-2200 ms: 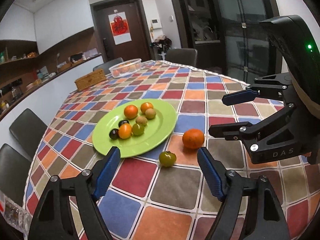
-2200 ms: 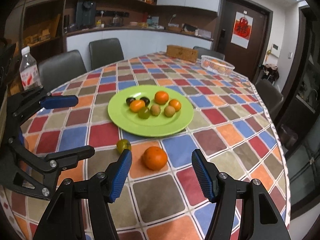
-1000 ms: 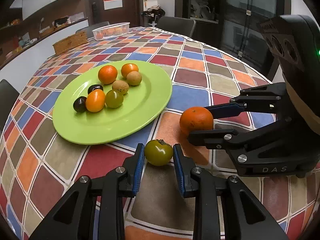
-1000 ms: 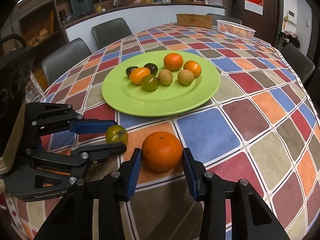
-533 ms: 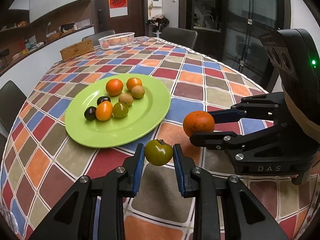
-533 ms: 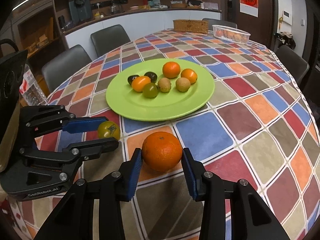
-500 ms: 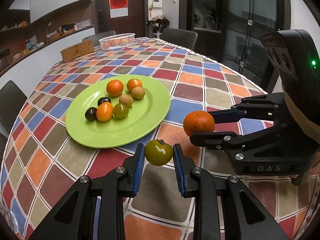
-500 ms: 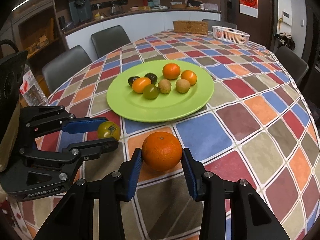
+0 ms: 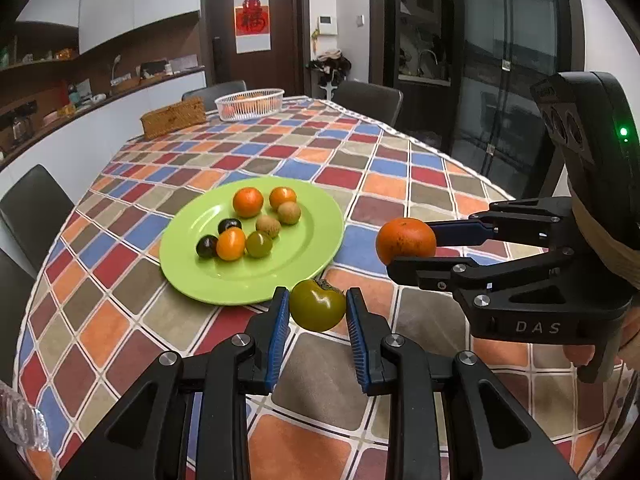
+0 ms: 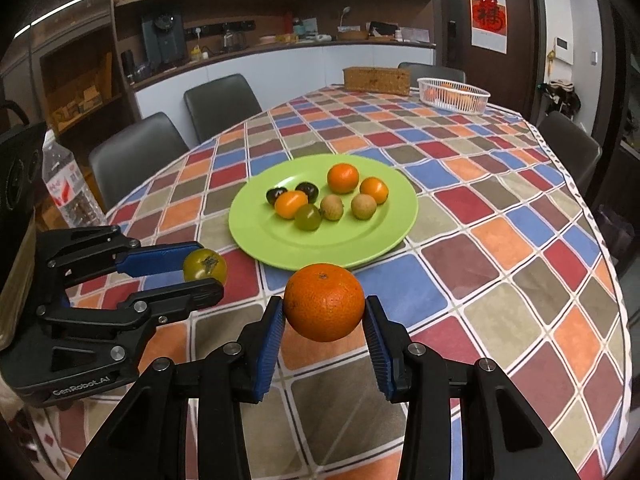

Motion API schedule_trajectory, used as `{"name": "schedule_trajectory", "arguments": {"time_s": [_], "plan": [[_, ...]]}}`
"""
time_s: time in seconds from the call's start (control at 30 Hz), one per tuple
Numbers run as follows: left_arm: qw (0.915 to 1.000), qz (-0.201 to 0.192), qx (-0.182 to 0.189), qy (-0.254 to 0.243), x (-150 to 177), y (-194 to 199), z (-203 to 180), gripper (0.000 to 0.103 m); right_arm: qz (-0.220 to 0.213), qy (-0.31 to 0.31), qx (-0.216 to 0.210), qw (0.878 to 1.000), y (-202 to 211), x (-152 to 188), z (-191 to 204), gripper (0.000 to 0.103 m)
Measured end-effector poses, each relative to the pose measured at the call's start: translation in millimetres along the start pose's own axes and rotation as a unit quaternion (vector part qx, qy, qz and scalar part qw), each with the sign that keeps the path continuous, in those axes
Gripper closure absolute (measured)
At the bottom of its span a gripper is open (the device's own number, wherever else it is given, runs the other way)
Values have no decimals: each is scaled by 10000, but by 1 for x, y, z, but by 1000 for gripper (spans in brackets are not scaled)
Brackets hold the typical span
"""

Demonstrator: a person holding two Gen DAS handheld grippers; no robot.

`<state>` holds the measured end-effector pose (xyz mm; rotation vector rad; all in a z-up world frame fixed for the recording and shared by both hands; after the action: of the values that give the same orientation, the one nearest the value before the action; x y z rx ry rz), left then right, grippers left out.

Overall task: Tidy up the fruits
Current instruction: 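Carry the tomato and orange onto the green plate and open both grippers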

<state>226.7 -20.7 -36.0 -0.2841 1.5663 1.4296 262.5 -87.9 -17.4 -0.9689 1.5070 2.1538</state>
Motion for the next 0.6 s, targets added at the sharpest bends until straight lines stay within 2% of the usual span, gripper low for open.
{"name": "schedule_trajectory", "arguments": {"time_s": [0.37, 0.6], "plan": [[9992, -310, -233, 92, -11, 24, 9, 74, -360, -76, -56, 9993, 18, -16, 10, 62], [9985, -424, -343, 34, -19, 27, 19, 74, -479, 16, -87, 9988, 21, -29, 18, 62]]}}
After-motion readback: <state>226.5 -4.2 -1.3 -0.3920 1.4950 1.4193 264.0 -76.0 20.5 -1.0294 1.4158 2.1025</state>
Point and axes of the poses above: each gripper's, at about its wrist camera, not at the fingertips, and y roughly against the way its jaws point, z to its left, x to its underside, the point moved 1 cm from there along -y, roughly the way its jaws point, and after that the axes turned 10 degrees about -y, right-handed, at the moved point
